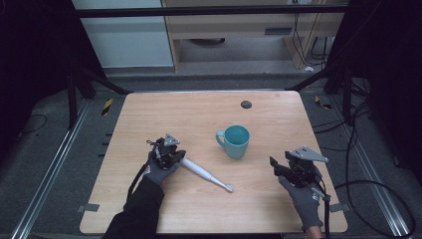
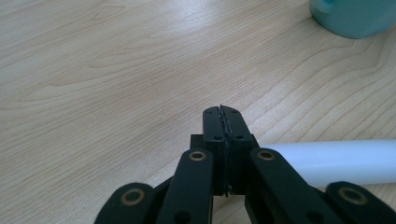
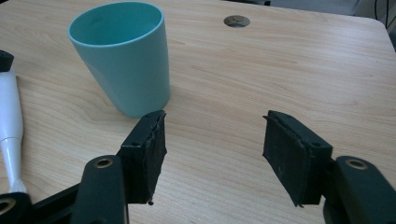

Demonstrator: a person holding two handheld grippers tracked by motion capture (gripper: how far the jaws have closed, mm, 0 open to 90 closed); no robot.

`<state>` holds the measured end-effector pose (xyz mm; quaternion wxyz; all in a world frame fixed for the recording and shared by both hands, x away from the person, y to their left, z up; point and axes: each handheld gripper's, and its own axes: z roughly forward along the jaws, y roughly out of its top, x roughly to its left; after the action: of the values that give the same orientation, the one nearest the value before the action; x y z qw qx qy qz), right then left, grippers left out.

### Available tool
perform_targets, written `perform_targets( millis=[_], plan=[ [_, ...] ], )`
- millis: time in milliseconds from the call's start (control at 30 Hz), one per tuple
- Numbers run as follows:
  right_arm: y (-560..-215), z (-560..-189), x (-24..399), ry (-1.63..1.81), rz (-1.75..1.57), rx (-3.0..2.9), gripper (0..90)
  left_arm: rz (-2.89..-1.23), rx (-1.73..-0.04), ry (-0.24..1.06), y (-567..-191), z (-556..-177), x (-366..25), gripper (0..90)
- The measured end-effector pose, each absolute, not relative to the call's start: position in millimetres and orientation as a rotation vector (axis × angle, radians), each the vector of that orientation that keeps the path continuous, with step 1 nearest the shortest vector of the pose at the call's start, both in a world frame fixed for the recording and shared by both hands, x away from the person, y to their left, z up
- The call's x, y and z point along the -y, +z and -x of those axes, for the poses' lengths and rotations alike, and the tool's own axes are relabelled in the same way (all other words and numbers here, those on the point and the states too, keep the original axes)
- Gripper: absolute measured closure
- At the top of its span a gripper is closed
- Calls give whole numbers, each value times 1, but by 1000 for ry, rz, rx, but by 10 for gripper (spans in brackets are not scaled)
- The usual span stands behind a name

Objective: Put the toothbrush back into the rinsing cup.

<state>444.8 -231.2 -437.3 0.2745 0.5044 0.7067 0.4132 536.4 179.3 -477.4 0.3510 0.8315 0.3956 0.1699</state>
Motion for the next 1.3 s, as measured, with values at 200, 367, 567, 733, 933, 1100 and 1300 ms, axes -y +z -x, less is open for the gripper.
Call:
perform_targets(
  millis=[200, 367, 567, 733, 933, 1100, 1300],
  plan=[
    [-437, -444, 231, 1112, -1354, -1898, 388, -2166, -1012, 442, -477, -531, -179, 893],
    [-437, -444, 232, 1110, -1359, -1898, 388, -2178, -1008, 436, -476, -525, -182, 892],
    [-437, -445, 232, 1109, -1359, -1900, 387, -2197, -1005, 441, -476, -518, -187, 893],
    [-437, -444, 232, 1107, -1359, -1900, 388, -2204, -999, 437, -476, -511, -192, 893],
    [-437, -444, 232, 1107, -1362, -1901, 388, -2214, -996, 433, -477, -506, -194, 893],
    [-438, -445, 232, 1105, -1362, -1902, 388, -2218, -999, 428, -477, -504, -196, 893],
    [-438, -445, 233, 1103, -1365, -1903, 388, -2230, -996, 415, -479, -500, -198, 893]
  ],
)
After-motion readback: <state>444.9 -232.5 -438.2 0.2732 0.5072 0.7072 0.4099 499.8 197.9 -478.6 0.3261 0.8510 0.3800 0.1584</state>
